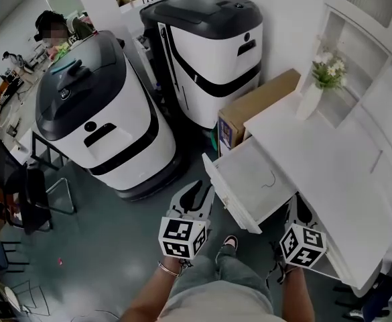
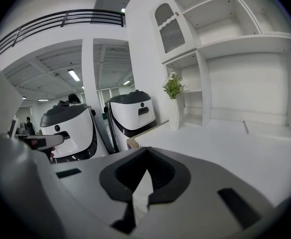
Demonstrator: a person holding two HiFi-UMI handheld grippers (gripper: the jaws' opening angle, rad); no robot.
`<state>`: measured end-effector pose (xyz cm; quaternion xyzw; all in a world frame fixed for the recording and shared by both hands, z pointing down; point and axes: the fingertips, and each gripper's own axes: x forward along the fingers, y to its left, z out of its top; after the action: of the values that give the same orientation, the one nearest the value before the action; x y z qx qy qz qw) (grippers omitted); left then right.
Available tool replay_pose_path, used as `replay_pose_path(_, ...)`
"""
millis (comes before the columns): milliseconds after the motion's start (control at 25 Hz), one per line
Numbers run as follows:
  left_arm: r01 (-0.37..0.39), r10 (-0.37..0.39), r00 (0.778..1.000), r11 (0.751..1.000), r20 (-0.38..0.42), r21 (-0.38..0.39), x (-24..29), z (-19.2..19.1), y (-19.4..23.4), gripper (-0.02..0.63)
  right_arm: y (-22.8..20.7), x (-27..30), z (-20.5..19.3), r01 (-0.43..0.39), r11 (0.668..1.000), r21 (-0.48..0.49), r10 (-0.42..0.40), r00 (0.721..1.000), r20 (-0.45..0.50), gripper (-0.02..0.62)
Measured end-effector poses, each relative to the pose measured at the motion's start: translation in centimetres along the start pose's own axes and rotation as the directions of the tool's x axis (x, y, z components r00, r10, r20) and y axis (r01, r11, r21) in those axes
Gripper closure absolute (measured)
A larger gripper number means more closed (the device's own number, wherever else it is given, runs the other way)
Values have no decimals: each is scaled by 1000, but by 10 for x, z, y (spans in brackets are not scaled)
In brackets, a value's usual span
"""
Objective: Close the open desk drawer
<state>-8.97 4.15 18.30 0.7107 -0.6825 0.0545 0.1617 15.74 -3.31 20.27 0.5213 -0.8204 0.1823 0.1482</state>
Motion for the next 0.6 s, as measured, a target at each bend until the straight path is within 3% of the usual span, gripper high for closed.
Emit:
replay_pose_path(280, 98, -96, 994, 995, -48, 24, 35, 7, 16, 482, 11, 13, 12, 74, 997, 20, -74, 997, -8, 589)
replay_pose_path(600, 258, -246, 960, 963, -131, 78, 56, -9, 21, 482, 20, 0, 0, 210, 974, 83, -209, 978, -24, 589)
